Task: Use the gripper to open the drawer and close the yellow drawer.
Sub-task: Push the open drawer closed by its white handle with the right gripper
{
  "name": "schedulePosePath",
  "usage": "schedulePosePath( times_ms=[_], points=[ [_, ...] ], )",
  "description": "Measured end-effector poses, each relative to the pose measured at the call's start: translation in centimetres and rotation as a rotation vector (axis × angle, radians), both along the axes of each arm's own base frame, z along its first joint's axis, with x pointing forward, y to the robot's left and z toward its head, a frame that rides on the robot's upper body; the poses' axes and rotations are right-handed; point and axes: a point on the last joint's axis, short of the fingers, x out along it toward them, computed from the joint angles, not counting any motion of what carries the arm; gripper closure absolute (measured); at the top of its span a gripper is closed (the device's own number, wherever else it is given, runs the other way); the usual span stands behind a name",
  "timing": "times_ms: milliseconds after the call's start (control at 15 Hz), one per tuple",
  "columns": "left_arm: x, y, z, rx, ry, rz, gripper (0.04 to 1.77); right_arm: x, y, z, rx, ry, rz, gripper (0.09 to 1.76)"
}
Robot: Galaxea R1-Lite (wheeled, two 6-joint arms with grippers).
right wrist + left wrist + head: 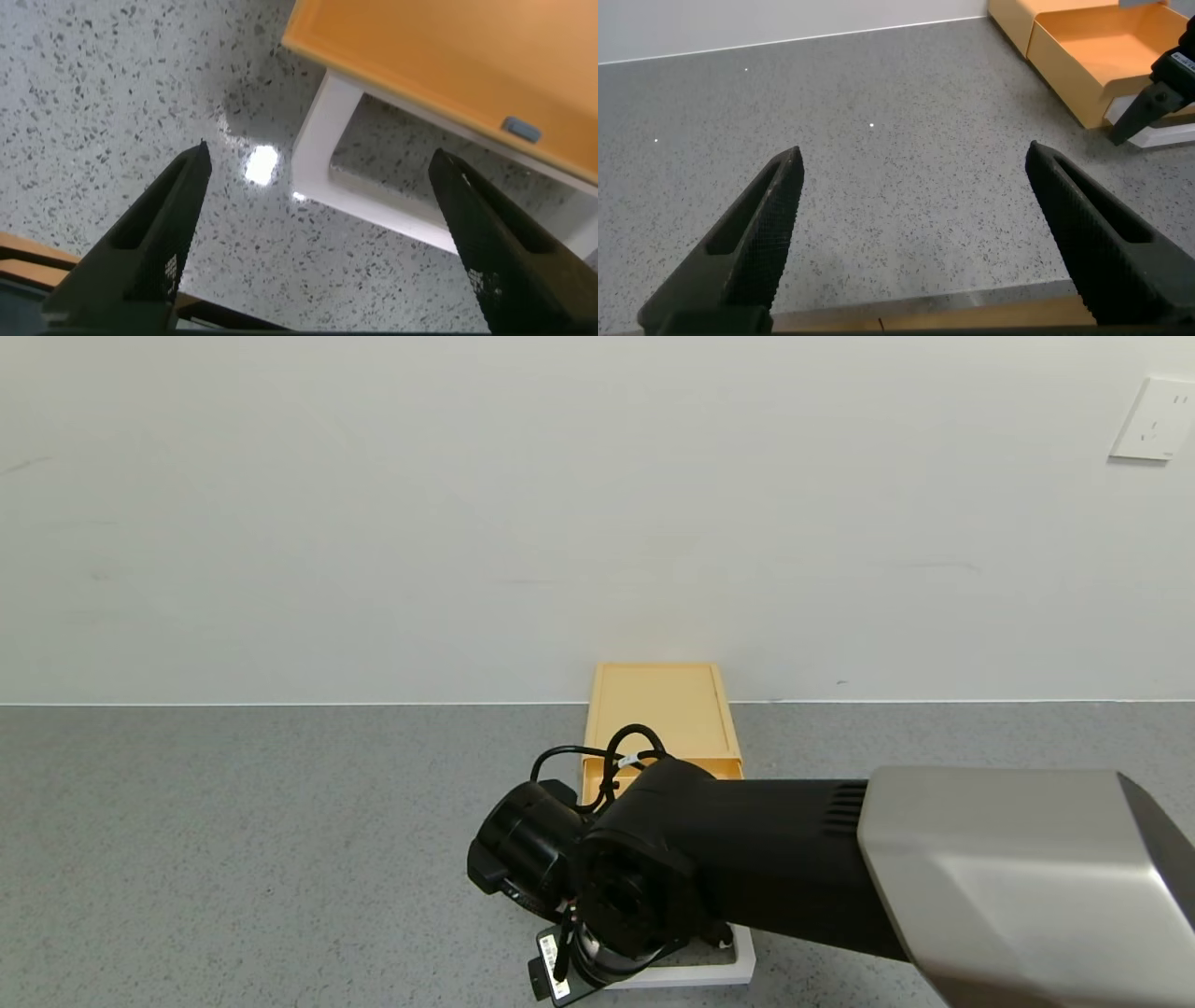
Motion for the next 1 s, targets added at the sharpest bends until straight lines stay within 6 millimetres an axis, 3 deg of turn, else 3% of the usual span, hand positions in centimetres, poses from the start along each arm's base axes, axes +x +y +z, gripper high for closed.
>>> schedulePosePath(
  times_ms=[1000],
  points=[
    [0.0, 0.0, 0.0, 0.000, 0.000, 0.000, 0.09, 2.3, -0.3, 0.0, 0.030, -0.089, 0.007, 0.14]
  ],
)
